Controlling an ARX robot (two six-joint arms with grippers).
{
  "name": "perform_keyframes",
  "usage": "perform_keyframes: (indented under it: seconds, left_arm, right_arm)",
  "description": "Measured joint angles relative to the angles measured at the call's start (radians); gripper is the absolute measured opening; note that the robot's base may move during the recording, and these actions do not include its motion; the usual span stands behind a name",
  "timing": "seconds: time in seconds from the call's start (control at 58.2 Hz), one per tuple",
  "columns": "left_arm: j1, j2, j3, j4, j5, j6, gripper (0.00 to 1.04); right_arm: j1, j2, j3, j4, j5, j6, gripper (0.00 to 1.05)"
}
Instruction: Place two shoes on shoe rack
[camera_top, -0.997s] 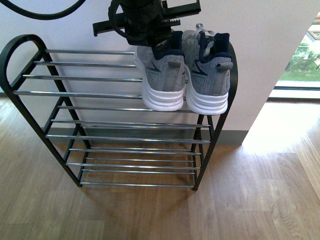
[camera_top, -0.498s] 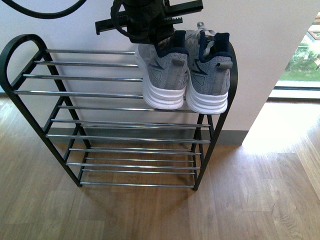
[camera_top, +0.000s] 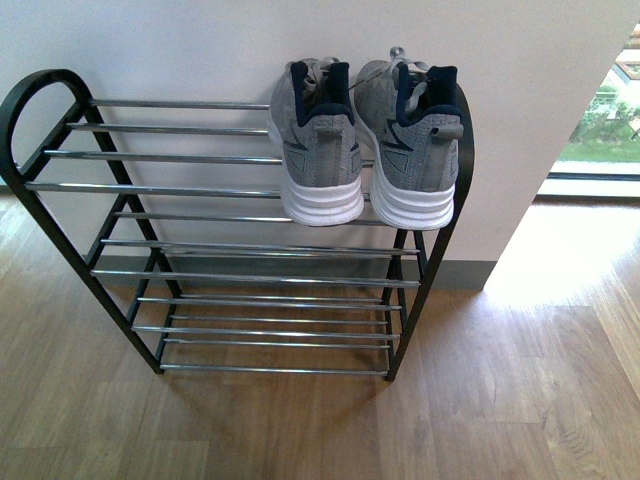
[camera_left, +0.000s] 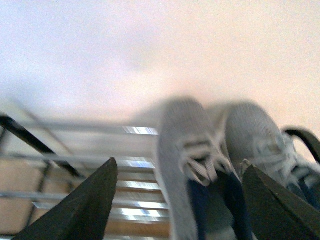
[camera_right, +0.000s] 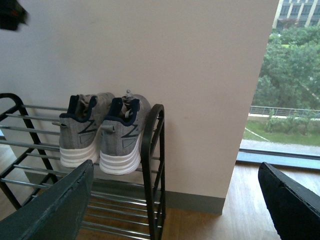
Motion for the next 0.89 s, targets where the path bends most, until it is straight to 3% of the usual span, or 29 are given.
perform_keyframes:
  seconds: [0.052,0.206,0.327,0.413,0.636,0.894]
  left_arm:
    - [0.011,-0.089,-0.093,0.097,-0.023,0.056,0.95]
    - [0.084,-0.230,-0.337,0.364,0.174,0.011,0.72]
    - [0.135,-0.293,-0.500,0.419,0.225,-0.005,0.55]
    - [0.186,-0.378,-0.649,0.457,0.281,-0.011,0.36]
    - [0.264,-0.520,-0.815,0.490,0.356,-0.017,0.01]
    - [0.342,-0.679,-0.966,0.482,0.431,-0.018,0.01]
  right_arm:
    - [0.000,0.000,0.000,0.000,0.000,0.000,0.95]
    - [0.000,0.000,0.000,0.000,0.000,0.000,0.95]
    - [0.000,0.000,0.000,0.000,0.000,0.000,0.95]
    - [0.000,0.000,0.000,0.000,0.000,0.000,0.95]
    - [0.000,0.000,0.000,0.000,0.000,0.000,0.95]
    - [0.000,0.000,0.000,0.000,0.000,0.000,0.95]
